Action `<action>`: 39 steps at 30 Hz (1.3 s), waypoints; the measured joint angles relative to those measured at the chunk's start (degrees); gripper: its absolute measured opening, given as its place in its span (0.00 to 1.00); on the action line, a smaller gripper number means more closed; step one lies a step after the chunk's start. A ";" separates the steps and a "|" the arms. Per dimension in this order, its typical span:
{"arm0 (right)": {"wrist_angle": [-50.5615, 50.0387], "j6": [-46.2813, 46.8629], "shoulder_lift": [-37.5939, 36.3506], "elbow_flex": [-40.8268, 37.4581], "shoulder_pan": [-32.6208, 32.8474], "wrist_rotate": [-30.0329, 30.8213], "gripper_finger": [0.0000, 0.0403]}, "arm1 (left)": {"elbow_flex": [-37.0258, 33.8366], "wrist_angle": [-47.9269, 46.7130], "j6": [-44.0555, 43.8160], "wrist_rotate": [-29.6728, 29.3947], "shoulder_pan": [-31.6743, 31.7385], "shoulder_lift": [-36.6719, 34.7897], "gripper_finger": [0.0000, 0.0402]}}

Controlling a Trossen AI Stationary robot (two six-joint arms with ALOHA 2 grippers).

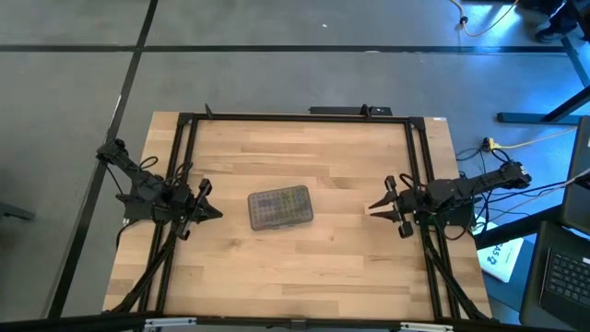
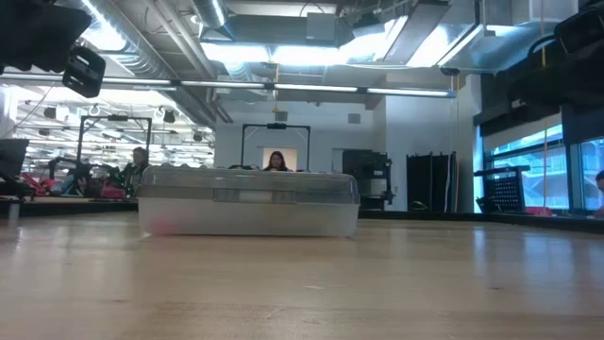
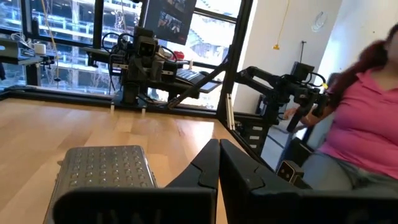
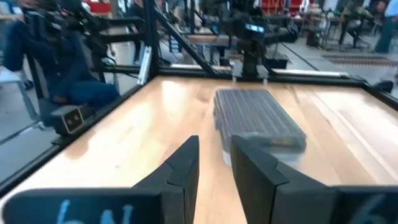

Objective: Pack school essentials
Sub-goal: Return to Home Position

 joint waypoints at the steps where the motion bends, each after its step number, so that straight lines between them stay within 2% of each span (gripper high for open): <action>1: -0.06 0.00 0.00 0.00 0.00 0.13 0.23 | 0.00 0.00 0.00 0.00 0.00 0.01 0.00; 18: -0.02 0.00 0.00 0.00 0.00 0.13 0.23 | 0.02 0.00 -0.01 -0.02 0.00 0.02 0.06; 39: 0.00 -0.02 0.00 0.02 0.00 0.13 0.23 | 0.02 0.00 -0.01 -0.02 0.00 0.02 0.00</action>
